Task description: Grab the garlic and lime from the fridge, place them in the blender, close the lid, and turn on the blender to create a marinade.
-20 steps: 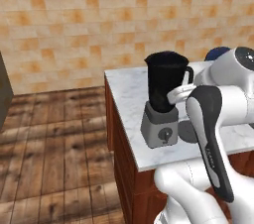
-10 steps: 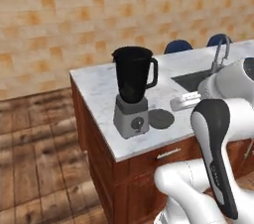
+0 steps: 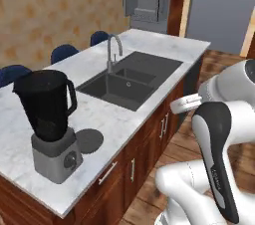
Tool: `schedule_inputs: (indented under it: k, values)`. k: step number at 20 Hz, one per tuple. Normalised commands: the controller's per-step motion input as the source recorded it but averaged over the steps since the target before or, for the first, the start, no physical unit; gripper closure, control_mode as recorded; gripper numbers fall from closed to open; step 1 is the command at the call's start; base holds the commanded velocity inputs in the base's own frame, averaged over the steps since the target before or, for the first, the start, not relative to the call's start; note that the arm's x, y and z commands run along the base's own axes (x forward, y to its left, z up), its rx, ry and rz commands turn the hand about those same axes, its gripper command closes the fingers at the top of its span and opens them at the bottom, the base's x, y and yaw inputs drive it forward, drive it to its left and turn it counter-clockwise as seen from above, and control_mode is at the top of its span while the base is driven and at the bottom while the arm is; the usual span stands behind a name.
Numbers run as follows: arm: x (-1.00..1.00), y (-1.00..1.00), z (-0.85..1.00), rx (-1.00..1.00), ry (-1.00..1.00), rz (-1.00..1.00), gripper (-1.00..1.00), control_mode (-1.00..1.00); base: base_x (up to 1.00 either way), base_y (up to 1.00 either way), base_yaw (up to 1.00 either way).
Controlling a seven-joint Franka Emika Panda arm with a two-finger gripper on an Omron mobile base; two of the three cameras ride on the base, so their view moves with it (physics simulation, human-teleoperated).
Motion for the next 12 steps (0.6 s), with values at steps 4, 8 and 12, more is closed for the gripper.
schedule_inputs:
  k: [4, 8, 12]
  values:
    - [0.00, 0.00, 0.00, 0.00, 0.00, 0.00, -1.00, 1.00, 0.79, -0.91, -0.52]
    - [0.00, 0.00, 0.00, 0.00, 0.00, 0.00, -1.00, 1.00, 1.00, -1.00, -0.12]
    - [0.00, 0.00, 0.00, 0.00, 0.00, 0.00, -1.00, 1.00, 1.00, -1.00, 0.00]
